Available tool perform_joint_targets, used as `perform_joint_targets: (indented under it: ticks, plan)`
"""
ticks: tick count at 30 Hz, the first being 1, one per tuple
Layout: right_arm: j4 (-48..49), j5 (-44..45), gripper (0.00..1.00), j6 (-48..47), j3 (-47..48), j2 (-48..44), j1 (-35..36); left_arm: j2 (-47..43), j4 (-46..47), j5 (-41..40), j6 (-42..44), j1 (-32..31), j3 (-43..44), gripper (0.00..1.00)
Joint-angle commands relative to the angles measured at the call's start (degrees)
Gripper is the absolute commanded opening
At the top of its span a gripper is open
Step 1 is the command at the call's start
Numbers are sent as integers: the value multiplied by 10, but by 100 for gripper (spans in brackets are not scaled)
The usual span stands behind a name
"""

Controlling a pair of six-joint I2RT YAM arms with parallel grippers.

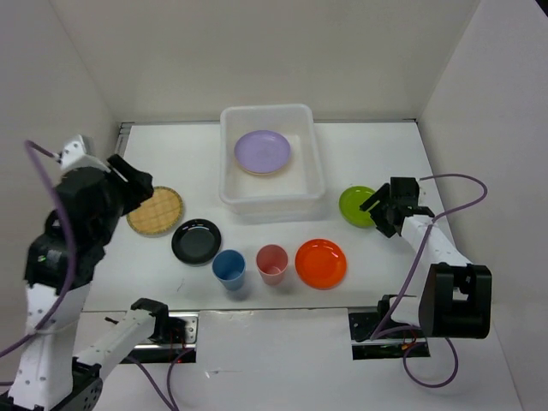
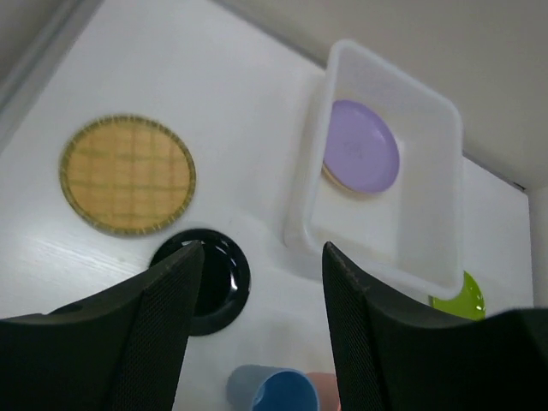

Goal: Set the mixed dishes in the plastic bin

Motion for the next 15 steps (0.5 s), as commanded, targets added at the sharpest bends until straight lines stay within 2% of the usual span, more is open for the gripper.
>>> perform_joint_targets:
  ticks: [1,2,3,5,7,13,15]
  plan:
    - [15,-4,81,-31,32,-37,-4,-19,65,-7,-108,10,-163,65]
    - [10,-4,81,-31,38,-52,-4,-42,106,18,-136,10,-245,65]
    - [3,-4,82,-37,44,-58,-4,-92,123,24,-202,16,-281,65]
    - [-2,-12,82,-44,50,-81,-4,-158,160,24,-261,21,-365,64]
    - [-3,-30,82,-49,50,-99,-4,-180,185,29,-313,21,-399,64]
    - [4,-48,83,-49,49,-106,26,-222,219,41,-396,21,-481,67]
    - [9,-63,83,-49,49,-106,26,-238,219,10,-411,21,-497,67]
